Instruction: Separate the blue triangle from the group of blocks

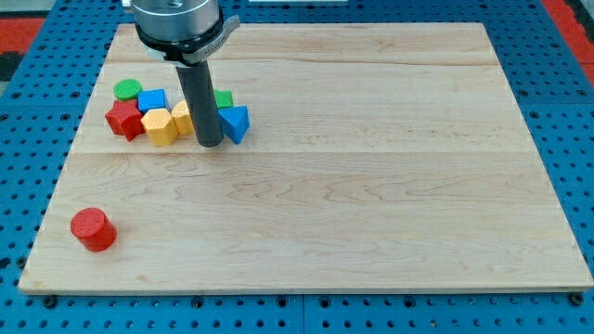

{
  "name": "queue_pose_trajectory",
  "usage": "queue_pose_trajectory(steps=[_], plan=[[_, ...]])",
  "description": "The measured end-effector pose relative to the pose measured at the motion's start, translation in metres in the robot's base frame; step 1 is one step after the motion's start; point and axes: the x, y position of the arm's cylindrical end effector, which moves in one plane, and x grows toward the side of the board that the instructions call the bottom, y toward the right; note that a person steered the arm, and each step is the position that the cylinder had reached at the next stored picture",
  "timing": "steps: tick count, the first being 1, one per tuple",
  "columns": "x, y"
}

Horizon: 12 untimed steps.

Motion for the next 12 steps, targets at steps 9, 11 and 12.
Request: queue_pose_trajectory(steps=[9, 11, 12], plan=[[0.0, 0.029], [-0.024, 0.037], [-0.024, 0.052]])
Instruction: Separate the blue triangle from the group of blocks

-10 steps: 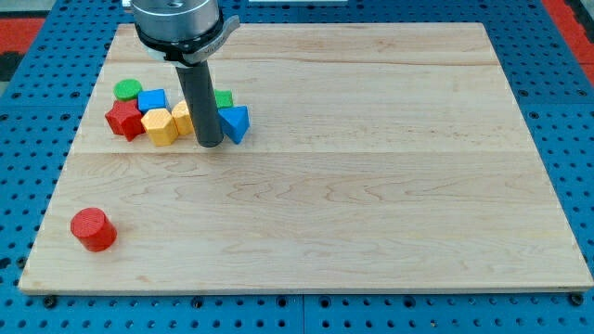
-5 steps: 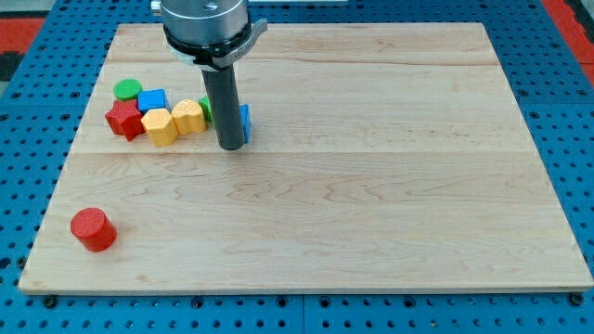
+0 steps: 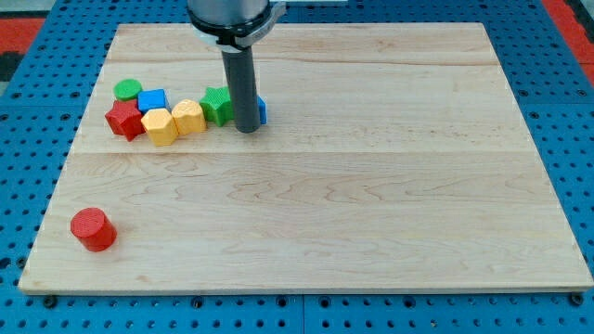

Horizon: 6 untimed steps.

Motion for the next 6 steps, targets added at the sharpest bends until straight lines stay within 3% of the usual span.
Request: queue_pose_trajectory(steps=[1, 4, 6], plan=[[0.003, 0.026], [-0.013, 0.015], [-0.081, 0.018]])
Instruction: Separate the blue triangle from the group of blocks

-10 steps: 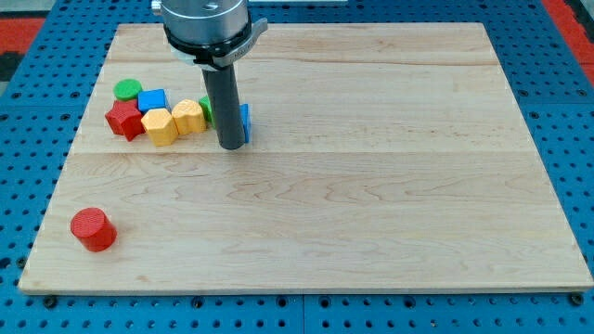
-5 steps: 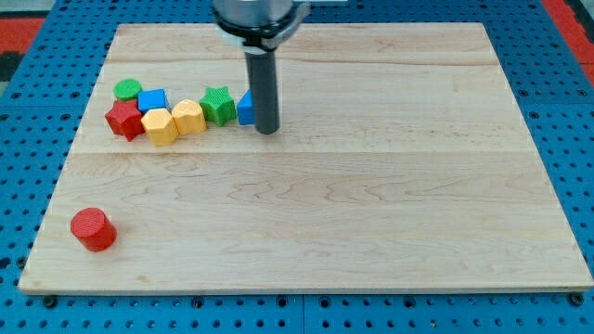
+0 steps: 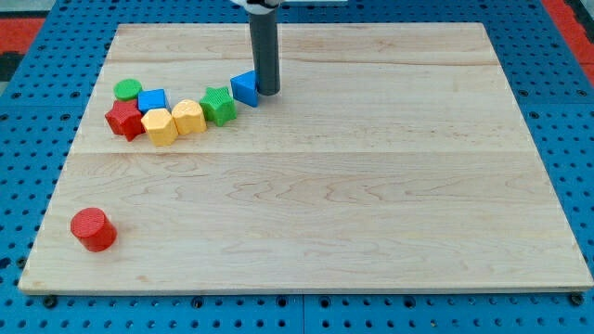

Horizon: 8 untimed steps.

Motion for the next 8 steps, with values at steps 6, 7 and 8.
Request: queue_pose_trajectory(steps=[6, 7, 8], plan=[[0.012, 0.001], [0.018, -0.023], [0.057, -0.013]])
